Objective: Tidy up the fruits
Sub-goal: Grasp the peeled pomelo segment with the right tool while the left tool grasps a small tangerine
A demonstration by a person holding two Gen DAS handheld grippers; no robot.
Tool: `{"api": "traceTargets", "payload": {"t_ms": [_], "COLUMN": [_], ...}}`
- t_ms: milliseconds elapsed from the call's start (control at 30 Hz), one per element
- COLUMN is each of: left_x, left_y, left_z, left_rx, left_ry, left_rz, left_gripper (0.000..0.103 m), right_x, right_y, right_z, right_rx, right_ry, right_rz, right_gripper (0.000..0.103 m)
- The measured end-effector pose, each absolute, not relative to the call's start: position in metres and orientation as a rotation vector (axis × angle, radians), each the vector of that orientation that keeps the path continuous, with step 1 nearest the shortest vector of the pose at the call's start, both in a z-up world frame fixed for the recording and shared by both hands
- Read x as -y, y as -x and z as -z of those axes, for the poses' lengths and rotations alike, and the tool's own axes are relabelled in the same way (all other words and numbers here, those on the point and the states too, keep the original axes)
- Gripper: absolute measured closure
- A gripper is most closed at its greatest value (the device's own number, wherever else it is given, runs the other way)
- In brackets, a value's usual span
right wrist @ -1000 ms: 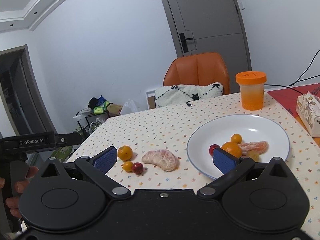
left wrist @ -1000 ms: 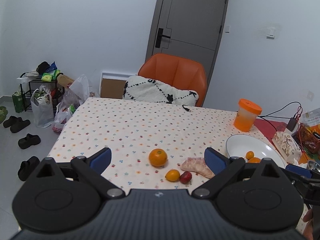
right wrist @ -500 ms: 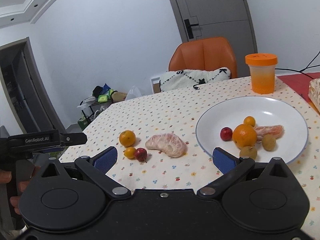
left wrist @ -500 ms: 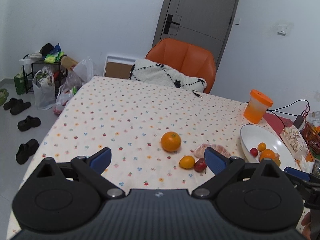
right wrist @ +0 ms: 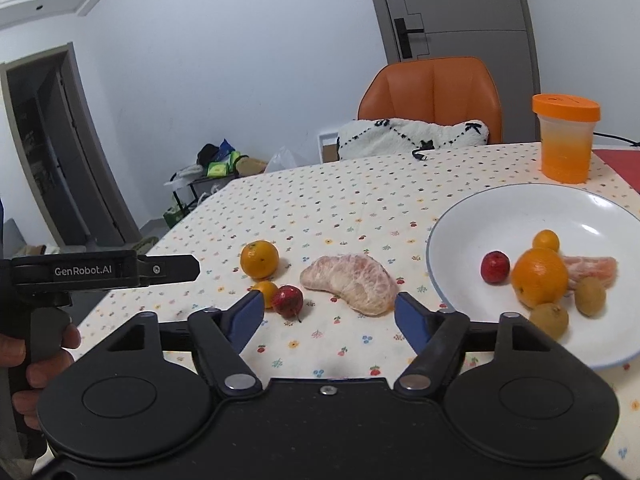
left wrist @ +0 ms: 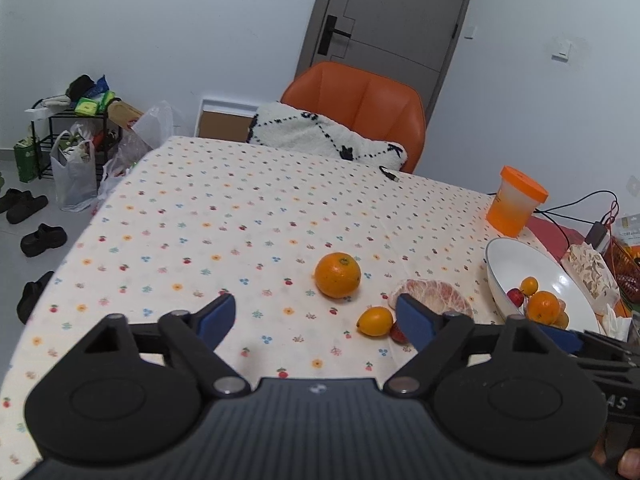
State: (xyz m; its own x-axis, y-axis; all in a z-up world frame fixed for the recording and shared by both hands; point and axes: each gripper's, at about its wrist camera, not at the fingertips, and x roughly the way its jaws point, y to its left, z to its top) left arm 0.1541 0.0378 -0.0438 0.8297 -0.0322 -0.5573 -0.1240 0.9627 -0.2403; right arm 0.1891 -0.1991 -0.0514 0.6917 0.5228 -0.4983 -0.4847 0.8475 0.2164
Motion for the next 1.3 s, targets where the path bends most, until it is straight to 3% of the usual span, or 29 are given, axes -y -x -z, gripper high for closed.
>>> {"api": "traceTargets", "payload": {"t_ms": [133, 600, 767, 833, 1300], "left_x": [-0.037, -0.029, -0.028, -0.027, -0.018], "left_y": [-0.163, -0.183, -0.189, -0.192, -0.206], "left_z": [0.05, 0.064, 0.066, 0.069, 0.072], "left_rx": [-0.611, -0.642, -0.649, -0.663, -0.677], "left_ry": [0.289, 0.316, 0.33, 0.348, 0.375], "left_rz": [-0.043, 0.001, 0.026, 0.042, 0.092], "left_gripper": [0.036, 0.056, 0.064, 0.075, 0.076], "right_x": [0.193, 0.171, 0.163, 0.161, 0.152], "right_y": [-0.197, -0.221, -0.232, -0.235, -0.25], "right_z": [0.056, 0.056, 0.058, 0.059, 0.067], "right_rx": [-0.593, -0.585, -0.603, -0.61, -0.653], "right_ry": [-0.036, 0.077, 0.126, 0.144, 0.194], "right_rz": [-0.545, -0.528, -0.525, -0.521, -0.534], "right_gripper": [0.041, 0.042, 0.052, 0.055, 0.054]}}
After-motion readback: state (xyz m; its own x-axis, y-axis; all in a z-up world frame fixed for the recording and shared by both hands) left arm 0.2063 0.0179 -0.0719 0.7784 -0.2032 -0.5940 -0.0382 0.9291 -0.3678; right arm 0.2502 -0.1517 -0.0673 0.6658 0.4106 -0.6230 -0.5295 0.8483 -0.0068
